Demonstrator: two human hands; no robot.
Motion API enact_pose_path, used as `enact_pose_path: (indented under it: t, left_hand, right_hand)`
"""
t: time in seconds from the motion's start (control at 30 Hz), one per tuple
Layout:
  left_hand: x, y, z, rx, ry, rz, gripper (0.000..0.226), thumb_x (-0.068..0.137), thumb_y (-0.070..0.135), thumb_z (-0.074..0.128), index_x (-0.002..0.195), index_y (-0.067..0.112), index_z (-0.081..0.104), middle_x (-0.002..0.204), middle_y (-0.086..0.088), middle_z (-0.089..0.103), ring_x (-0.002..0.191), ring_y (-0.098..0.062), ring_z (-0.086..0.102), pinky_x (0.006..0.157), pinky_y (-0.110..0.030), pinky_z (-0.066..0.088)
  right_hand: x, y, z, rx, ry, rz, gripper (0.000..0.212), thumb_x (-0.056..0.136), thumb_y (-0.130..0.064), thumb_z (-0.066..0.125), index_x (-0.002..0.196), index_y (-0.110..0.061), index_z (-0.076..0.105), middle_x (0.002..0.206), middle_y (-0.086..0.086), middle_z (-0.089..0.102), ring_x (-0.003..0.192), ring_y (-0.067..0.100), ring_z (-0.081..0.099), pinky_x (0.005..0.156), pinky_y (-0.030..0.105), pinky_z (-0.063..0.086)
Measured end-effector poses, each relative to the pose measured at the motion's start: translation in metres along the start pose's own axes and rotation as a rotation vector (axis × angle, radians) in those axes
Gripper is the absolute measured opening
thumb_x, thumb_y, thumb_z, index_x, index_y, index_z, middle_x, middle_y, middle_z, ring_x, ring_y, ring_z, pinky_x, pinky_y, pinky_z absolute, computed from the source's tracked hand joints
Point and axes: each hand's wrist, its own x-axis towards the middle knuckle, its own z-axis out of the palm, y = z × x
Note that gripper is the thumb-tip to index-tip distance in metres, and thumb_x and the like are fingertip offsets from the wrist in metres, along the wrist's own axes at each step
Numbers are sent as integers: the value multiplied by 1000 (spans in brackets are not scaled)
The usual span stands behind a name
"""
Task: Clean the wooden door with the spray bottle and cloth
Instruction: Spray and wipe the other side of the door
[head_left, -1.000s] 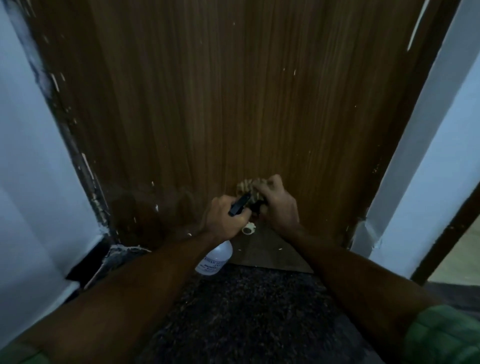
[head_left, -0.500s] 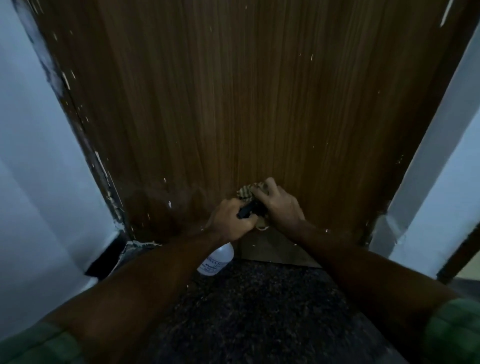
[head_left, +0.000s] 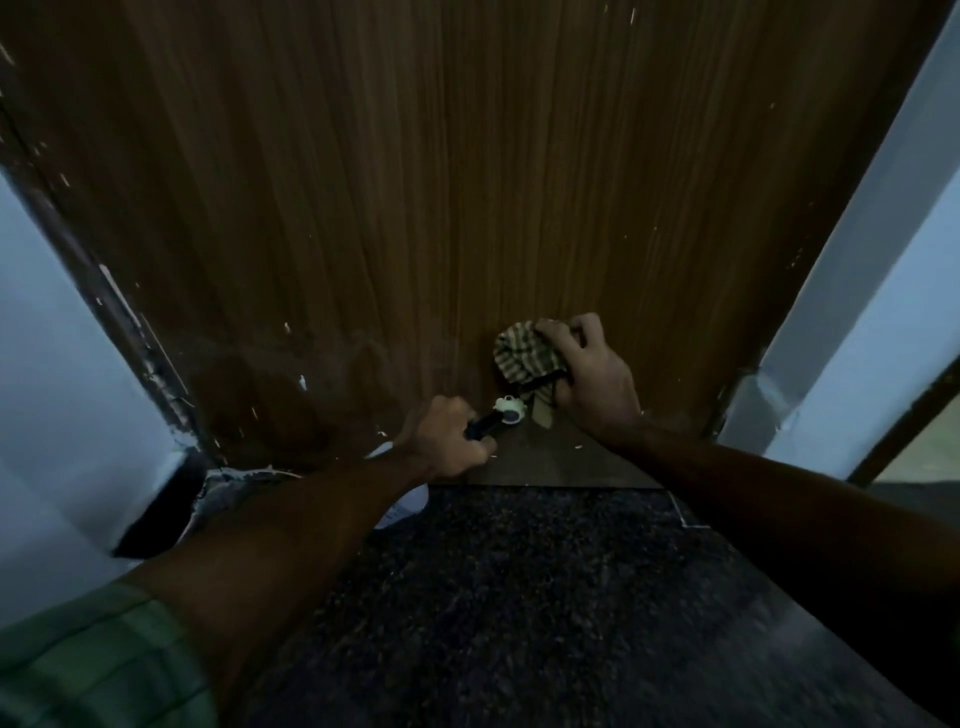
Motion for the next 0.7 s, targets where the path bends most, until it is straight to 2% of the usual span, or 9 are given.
enact_pose_path:
  t: [0.1,0.27,0.37,0.43,0.5,0.6,0.7]
  left_hand:
    - [4,-7,7,80,-3,39,46,90,51,73,60,22,54,62,6,52,64,-21,55,61,-30,38]
    - [0,-23,13,43,40,133,38,89,49,74,73,15,68,61,3,57,57,-16,54,54,-28,30]
    - [-5,-28,12,-51,130,231,40,91,37,75,61,19,55,52,7,49,47,-7,48,49,-27,27]
    - [-4,-31,4,-180,209,288,46,92,25,75,57,26,46,47,9,43,45,-6,51,45,-18,22]
    - [0,-32,-4,-234,252,296,47,93,22,75,57,27,44,47,9,45,46,-6,52,44,-16,25]
    - [3,-27,-7,-261,295,270,45,92,28,72,56,27,44,48,8,47,44,-7,50,44,-16,25]
    - [3,-26,0,-310,303,235,41,89,37,66,57,26,43,49,7,47,43,-9,48,45,-22,29]
  right_hand:
    - [1,9,0,-94,-94,-76,77,80,-13,76,149,-24,43,133,8,38,103,28,59,67,35,55]
    - [-10,8,7,-148,-168,-64,75,82,-15,74,149,-25,42,134,8,36,105,28,59,69,40,57]
    - [-20,1,20,-139,-202,-72,72,84,-16,72,150,-24,45,134,9,38,104,30,60,70,41,57]
    - [-23,-5,33,-165,-241,-156,68,84,-22,74,147,-23,49,132,11,41,104,32,61,71,41,58]
    - [-23,-9,49,-267,-266,-258,62,84,-24,75,142,-22,52,131,13,42,103,33,60,71,43,58]
    - [-20,-10,64,-465,-198,-438,40,98,-23,57,138,-21,55,132,17,48,104,35,59,71,44,53]
    - [-22,1,65,-618,-137,-655,35,105,-14,41,136,-17,56,130,17,54,98,33,58,68,42,49]
